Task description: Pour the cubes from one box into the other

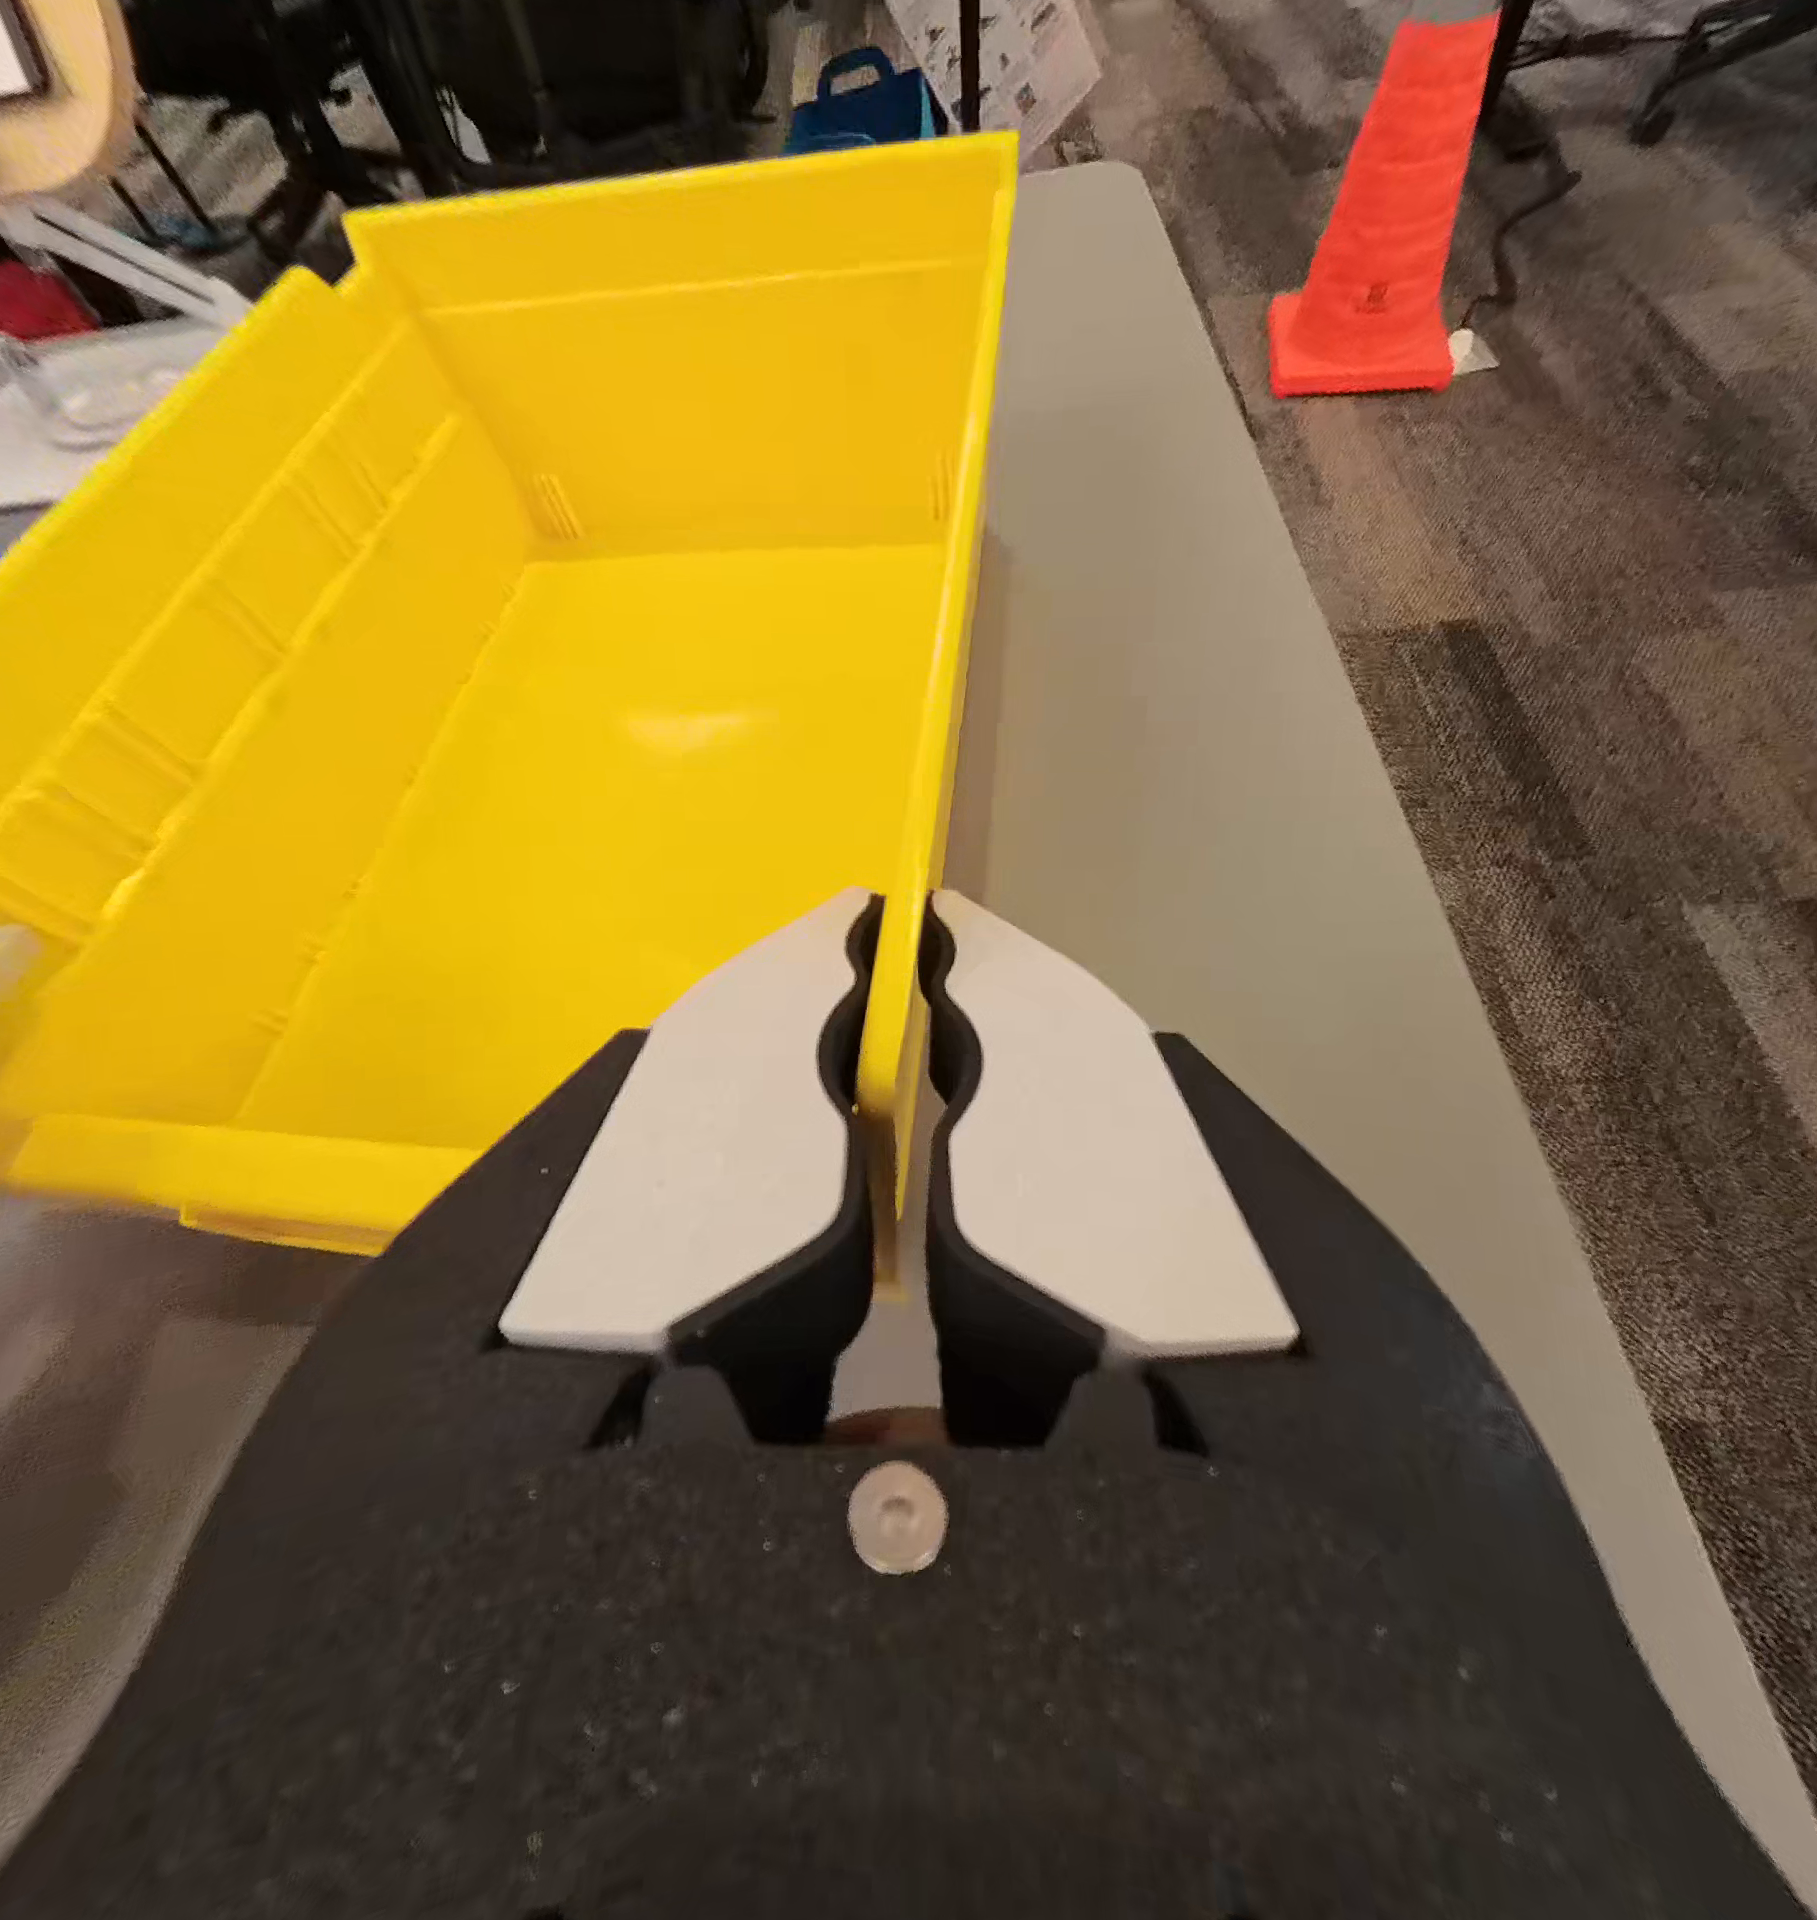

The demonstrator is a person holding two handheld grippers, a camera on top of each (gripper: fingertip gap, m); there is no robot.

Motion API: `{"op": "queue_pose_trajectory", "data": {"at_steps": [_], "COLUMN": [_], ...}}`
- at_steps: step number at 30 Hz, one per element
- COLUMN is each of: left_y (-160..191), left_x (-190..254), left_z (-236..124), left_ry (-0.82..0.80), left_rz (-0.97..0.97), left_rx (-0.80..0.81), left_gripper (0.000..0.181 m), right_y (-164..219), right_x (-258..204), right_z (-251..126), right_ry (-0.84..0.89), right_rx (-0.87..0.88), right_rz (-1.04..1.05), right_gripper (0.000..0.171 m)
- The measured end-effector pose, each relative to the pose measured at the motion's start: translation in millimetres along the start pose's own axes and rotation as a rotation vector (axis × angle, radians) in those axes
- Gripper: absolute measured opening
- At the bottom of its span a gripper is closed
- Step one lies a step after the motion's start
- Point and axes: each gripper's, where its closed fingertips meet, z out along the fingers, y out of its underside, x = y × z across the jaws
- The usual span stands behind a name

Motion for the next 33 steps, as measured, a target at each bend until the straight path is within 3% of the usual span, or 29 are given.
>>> {"op": "queue_pose_trajectory", "data": {"at_steps": [4,9,13,16,20,23,27,30,33], "left_y": [-1,0,4,3,-18,-35,-31,-4,30], "left_x": [5,25,39,40,6,-77,-230,-323,-359], "left_z": [4,-3,-8,-21,-77,-121,-154,-166,-156], "left_ry": [0.012,0.195,0.228,0.291,0.434,0.362,-0.006,-0.235,-0.253], "left_rz": [0.044,-0.064,-0.027,-0.057,-0.047,-0.015,0.068,0.064,-0.023], "left_rx": [-0.008,-0.033,-0.048,-0.048,-0.001,0.085,0.131,0.093,0.037], "left_gripper": [0.007,0.02,0.023,0.029,0.042,0.045,0.054,0.058,0.06], "right_y": [-3,-1,-3,-13,-60,-92,-93,-39,33], "right_x": [6,16,28,40,39,-13,-146,-267,-341], "right_z": [5,-1,0,-11,-59,-78,-67,-43,-13], "right_ry": [0.009,0.04,0.067,0.111,0.161,0.098,-0.108,-0.373,-0.459], "right_rx": [0.028,-0.011,-0.006,0.032,0.202,0.264,0.267,0.168,0.003], "right_rz": [0.091,0.061,0.091,0.138,0.06,-0.079,-0.268,-0.311,-0.284], "right_gripper": [0.005,0.005,0.006,0.036,0.042,0.044,0.049,0.052,0.065]}}
